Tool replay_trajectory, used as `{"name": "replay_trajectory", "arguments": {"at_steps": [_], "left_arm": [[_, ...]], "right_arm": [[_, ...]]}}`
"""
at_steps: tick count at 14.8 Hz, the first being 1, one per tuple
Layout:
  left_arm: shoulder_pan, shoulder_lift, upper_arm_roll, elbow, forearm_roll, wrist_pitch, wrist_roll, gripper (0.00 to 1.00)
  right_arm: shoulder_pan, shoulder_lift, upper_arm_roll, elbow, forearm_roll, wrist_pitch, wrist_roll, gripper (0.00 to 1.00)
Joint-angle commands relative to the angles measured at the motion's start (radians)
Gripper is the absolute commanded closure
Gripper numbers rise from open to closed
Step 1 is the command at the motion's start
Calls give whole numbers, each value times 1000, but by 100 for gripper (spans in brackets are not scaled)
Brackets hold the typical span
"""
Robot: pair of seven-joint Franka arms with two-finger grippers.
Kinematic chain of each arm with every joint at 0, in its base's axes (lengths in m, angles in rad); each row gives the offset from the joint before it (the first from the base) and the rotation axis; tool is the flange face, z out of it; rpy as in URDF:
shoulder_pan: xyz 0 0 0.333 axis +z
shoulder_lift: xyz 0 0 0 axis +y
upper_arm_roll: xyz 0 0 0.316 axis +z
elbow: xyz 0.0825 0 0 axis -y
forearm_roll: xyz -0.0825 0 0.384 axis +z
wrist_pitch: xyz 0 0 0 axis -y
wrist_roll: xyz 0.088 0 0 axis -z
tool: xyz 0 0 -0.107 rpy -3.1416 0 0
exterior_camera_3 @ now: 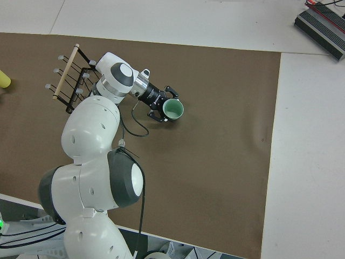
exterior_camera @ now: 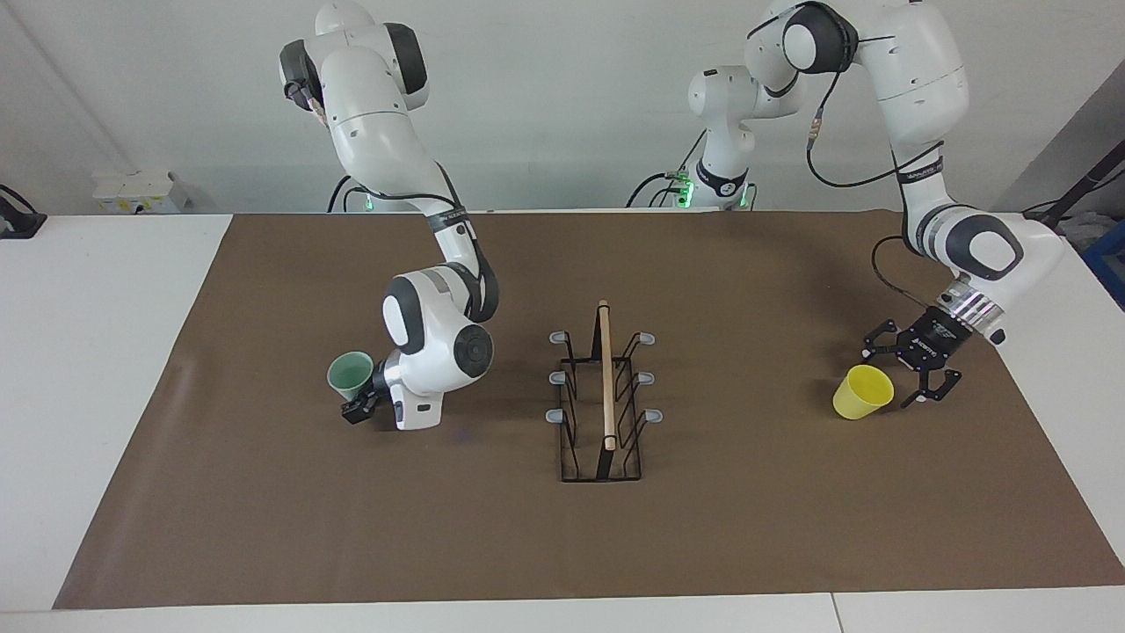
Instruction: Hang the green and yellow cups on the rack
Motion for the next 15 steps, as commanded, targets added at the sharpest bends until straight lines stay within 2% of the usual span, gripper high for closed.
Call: {"name": "replay_trajectory", "arguments": {"at_steps": [1, 4, 7, 10, 13, 15], "left_arm": [[-26, -40, 6, -48, -32, 30, 39, 0], [-40, -47, 6, -64, -35, 27, 117, 0], [-52, -60, 4, -79, -49, 38, 160, 0], [-69, -66, 4, -99, -93, 47, 186, 0], [-103, -64, 3, -105, -135, 82, 186, 0], [-114, -60, 4, -105, -141, 91, 185, 16]], "right_arm": [[-2, -30, 10, -16, -26, -20, -27, 100], [0, -28, 26, 36, 5, -23, 36, 100], [0, -33, 33, 41, 113, -22, 40, 100], [-8, -65, 36, 77, 144, 7, 43, 100], [-51, -155, 37, 75, 291, 70, 40, 100], [-80, -215, 37, 72, 366, 70, 36, 100]]}}
